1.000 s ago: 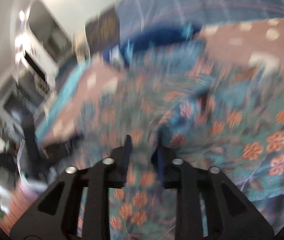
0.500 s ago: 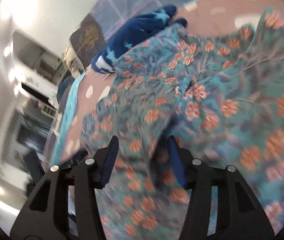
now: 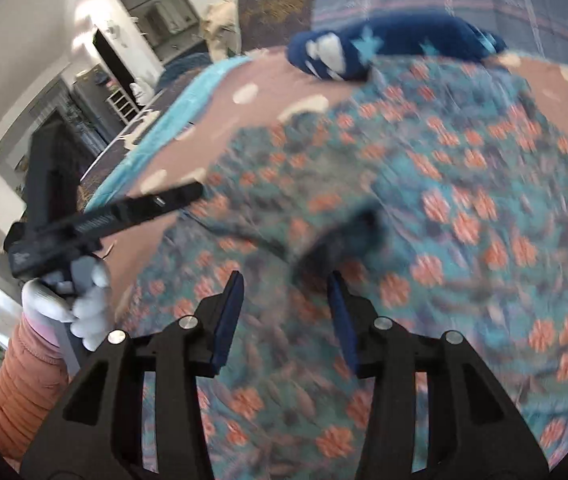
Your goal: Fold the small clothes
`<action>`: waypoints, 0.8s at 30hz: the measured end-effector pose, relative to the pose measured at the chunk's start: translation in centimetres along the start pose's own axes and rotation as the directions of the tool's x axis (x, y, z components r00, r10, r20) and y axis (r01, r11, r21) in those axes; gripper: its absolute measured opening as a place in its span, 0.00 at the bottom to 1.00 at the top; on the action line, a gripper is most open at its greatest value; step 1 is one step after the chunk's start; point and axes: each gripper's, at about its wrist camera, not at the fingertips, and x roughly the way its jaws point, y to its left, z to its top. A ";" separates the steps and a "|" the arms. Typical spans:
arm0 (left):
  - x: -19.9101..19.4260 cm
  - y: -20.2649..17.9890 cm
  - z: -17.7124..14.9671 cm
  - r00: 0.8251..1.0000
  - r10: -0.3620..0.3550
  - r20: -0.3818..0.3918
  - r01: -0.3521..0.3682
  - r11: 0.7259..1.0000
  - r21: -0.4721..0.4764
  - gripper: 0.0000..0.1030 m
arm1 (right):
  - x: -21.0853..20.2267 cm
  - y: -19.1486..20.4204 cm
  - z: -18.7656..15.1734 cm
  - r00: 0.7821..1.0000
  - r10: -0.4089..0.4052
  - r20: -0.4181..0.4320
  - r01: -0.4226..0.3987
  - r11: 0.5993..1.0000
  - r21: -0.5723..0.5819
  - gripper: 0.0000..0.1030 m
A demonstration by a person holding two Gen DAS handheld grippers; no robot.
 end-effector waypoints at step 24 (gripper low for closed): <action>3.9 -2.0 0.4 0.958 -0.230 -0.171 0.215 0.971 -0.103 0.54 | 1.7 7.6 -1.3 0.997 -0.053 0.055 0.069 0.932 -0.357 0.49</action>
